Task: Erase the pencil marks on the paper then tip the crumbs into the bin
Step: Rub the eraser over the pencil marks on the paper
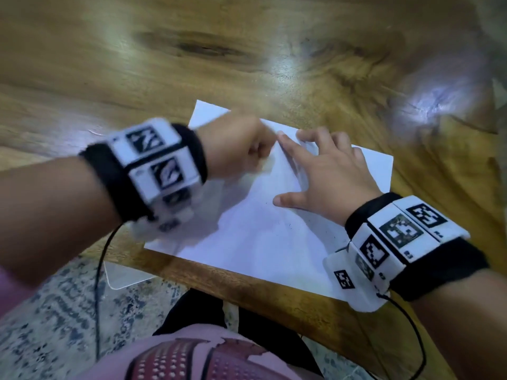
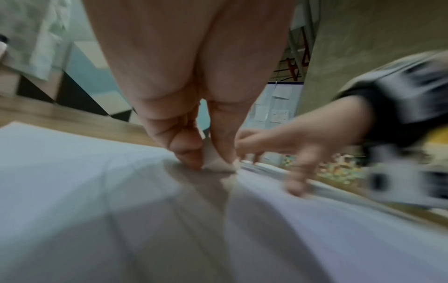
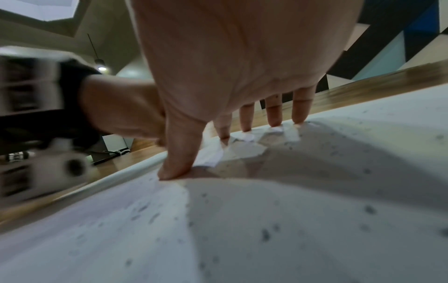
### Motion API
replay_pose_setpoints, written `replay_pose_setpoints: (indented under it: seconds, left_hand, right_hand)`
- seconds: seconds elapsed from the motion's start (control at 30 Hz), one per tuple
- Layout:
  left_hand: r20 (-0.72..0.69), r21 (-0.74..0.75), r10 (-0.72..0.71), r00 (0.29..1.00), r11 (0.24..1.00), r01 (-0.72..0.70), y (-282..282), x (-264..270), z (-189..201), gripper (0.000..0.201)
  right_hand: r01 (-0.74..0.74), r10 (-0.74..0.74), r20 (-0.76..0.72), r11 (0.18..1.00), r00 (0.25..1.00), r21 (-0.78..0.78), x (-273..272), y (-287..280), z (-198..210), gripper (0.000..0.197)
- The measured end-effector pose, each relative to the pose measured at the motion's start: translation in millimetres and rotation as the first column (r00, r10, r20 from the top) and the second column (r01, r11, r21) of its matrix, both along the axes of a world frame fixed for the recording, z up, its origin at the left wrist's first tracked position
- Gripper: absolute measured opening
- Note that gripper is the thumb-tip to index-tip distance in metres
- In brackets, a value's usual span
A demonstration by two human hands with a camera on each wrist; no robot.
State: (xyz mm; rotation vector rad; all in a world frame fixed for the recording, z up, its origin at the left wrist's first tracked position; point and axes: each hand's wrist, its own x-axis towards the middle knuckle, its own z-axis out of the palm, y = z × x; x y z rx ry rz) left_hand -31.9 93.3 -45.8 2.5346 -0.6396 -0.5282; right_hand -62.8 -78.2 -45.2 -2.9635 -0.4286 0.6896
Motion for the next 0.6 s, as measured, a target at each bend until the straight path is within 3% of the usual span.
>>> replay_pose_setpoints:
  seconds: [0.1,0.33,0.4,0.5,0.6]
  left_hand:
    - [-0.064,-0.007,-0.116,0.991,0.993,0.116,12,-43,1,0.019]
    - [-0.17,0.076,-0.039,0.985,0.996,0.053,11,-29,5,0.012]
    - [-0.094,0.052,-0.007,0.996,0.999,0.012,5,-11,4,0.007]
    - [-0.015,0.022,0.054,0.998,0.998,-0.054,-11,8,4,0.02]
    - [0.071,0.004,0.028,0.997,1.0,-0.029,-15,-3,1,0.012]
  right_hand:
    - [-0.005,0.005,-0.008,1.0,1.0,-0.003,0,-1,0,0.096]
    - [-0.039,0.041,-0.051,0.999,0.998,0.037,5,-9,6,0.096]
    - [-0.036,0.037,-0.046,0.999,0.998,0.03,5,-9,6,0.097]
    - [-0.027,0.028,-0.041,0.999,0.999,0.031,5,-7,5,0.097]
    - [-0.005,0.007,-0.04,0.999,0.999,0.048,4,-7,5,0.096]
